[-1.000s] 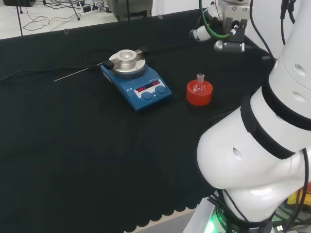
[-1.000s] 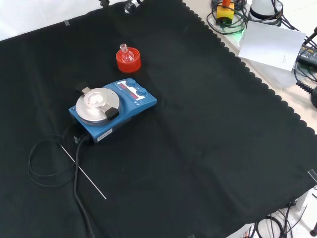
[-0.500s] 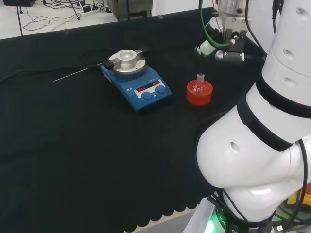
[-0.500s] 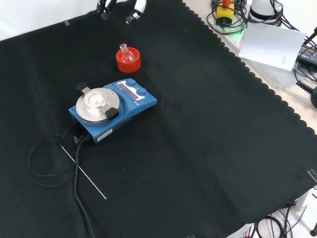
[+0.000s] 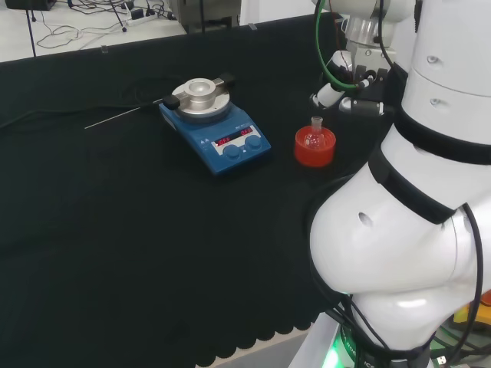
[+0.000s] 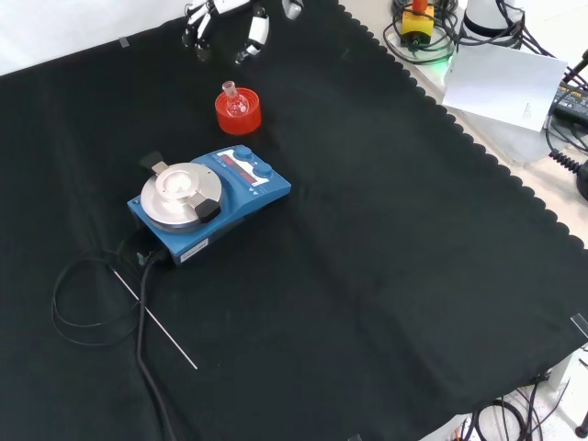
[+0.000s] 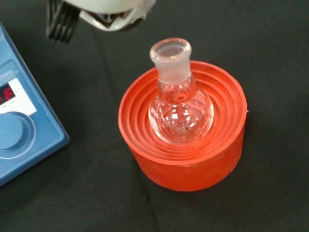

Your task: Pick up the round-bottom flask.

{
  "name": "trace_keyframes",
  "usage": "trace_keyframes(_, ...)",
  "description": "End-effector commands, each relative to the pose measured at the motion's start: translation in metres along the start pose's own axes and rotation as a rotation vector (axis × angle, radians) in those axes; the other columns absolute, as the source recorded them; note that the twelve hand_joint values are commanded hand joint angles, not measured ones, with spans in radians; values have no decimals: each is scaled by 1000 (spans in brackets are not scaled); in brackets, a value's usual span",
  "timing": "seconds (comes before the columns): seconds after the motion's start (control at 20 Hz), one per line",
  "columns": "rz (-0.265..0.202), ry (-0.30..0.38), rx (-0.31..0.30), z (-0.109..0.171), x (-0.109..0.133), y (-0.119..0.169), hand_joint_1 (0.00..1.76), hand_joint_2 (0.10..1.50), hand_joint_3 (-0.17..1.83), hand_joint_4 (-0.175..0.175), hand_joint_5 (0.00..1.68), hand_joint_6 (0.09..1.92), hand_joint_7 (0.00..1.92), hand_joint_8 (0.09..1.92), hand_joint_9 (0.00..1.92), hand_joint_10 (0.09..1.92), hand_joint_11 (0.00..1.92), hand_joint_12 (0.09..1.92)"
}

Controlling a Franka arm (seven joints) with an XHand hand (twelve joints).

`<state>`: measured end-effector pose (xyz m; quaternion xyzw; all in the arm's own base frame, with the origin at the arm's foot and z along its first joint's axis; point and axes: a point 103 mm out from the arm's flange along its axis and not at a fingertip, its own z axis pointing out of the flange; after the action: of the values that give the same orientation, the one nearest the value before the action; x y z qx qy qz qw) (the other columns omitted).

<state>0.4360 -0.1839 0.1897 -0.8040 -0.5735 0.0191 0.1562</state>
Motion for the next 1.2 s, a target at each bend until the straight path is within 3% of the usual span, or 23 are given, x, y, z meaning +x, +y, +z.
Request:
trace_keyframes(0.05,2,26,11,14,-9,12,927,634,709,-35,631,527,195,622,393,664,2,1412)
trace_keyframes(0.35,11,33,29,34,-19,20,928,627,714,-41,647,554,201,624,406,666,24,1421)
trace_keyframes(1.2,-45,27,28,48,-21,24,926,615,730,-48,652,633,237,637,450,663,88,1435)
